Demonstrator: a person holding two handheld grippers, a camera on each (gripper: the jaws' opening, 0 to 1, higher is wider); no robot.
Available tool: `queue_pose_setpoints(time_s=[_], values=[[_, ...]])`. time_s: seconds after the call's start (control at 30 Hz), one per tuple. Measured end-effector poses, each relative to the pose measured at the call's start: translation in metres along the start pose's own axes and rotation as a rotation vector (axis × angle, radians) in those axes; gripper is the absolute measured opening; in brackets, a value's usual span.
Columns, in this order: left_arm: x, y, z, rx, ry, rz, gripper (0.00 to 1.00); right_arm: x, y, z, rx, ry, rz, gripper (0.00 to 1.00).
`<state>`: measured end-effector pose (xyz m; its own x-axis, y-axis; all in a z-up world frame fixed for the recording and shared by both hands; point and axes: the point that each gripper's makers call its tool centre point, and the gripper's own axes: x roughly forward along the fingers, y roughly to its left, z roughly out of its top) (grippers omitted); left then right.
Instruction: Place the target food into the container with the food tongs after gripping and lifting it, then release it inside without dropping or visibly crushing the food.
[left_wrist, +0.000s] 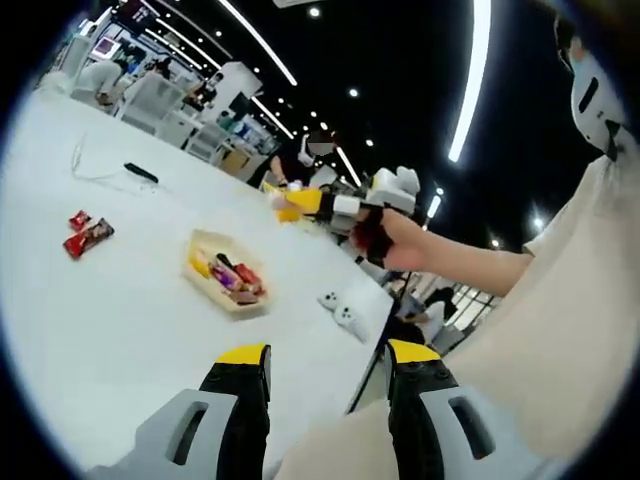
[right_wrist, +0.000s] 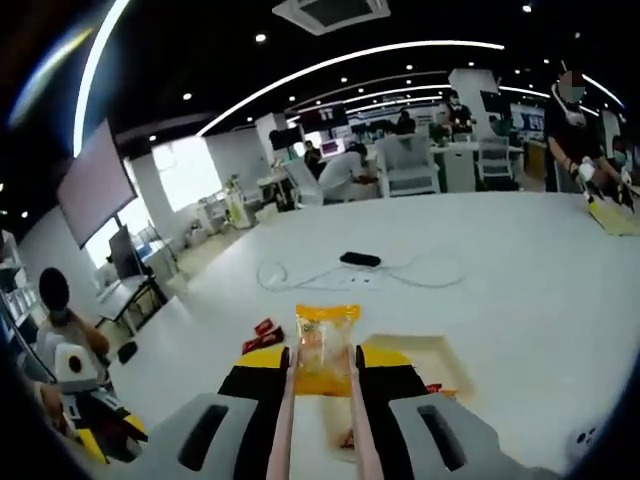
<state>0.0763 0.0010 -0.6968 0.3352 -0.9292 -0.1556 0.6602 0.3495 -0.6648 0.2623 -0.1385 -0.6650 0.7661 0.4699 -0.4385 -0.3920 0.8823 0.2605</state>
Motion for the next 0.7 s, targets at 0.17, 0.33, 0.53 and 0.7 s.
queue_pose_setpoints(time_s=[0.17,0.33,0.53,0.7], values=[[0.005,-0.004,-0.004,0.001,0.010,0.004,0.44,-0.005,-0.008,0.005,-0.008,-0.007,0.001,0.25],[0.013,-0.009,-0.006,0.001,0.018,0.004,0.44,-0.009,-0.013,0.008,-0.033,-0.002,-0.002,0.25],[0.021,-0.017,-0.003,0.016,0.022,-0.004,0.44,-0.014,-0.022,0.014,-0.017,-0.025,-0.003,0.25],[0.023,-0.020,-0.004,0.022,0.026,-0.003,0.44,-0.019,-0.029,0.017,-0.014,-0.038,-0.009,0.25]])
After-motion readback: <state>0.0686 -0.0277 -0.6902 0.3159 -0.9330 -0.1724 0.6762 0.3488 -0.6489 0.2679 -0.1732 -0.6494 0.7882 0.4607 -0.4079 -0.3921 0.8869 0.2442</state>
